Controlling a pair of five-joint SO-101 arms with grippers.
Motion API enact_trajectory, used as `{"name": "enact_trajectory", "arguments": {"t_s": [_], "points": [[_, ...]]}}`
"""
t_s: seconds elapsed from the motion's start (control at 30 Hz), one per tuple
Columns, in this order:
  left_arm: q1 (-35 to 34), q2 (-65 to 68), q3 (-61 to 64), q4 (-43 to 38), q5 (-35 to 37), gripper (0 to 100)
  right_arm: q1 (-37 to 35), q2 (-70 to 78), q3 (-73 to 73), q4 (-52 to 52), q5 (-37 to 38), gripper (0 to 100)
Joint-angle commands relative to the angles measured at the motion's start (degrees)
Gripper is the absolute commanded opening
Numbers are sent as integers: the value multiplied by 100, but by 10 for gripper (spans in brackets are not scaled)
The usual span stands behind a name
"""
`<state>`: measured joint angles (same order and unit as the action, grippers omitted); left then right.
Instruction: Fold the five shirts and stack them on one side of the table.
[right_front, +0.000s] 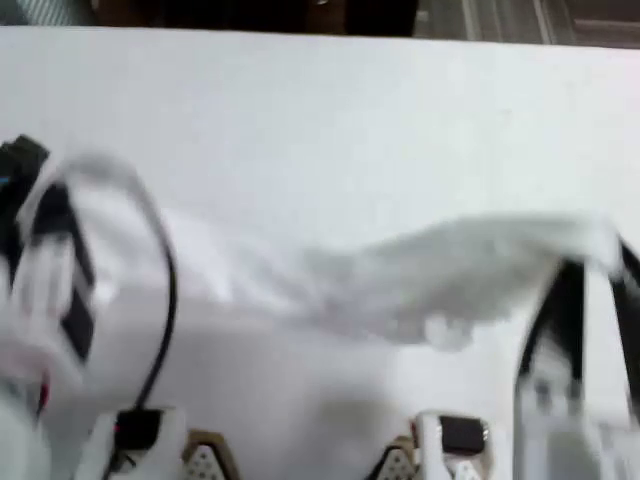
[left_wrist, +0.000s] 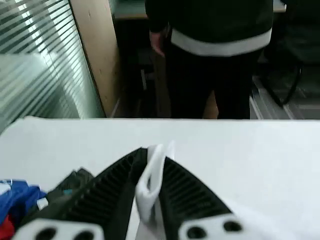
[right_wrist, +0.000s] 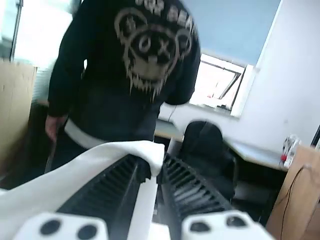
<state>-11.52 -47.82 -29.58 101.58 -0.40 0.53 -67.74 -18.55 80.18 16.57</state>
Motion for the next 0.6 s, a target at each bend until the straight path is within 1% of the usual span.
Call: {"name": "enact_trajectory", "arguments": {"t_s": [0.0, 0.1, 0.17, 0.3, 0.47, 0.57], "points": [[35, -457, 646, 62, 237, 27, -66, -4, -624, 330, 9, 19], [35, -519, 1112, -105, 325, 27, -57, 40, -598, 365, 9, 19], [35, -510, 1560, -510, 396, 27, -66, 268, -343, 259, 0, 19], [35, -510, 2888, -1864, 396, 27, -66, 963, 369, -347, -35, 19], [44, -448, 4444, -3833, 396, 27, -66, 2053, 1609, -1938, 0, 19], [62, 26, 4954, -4712, 404, 27, -66, 2800, 2224, -2862, 0, 19]]}}
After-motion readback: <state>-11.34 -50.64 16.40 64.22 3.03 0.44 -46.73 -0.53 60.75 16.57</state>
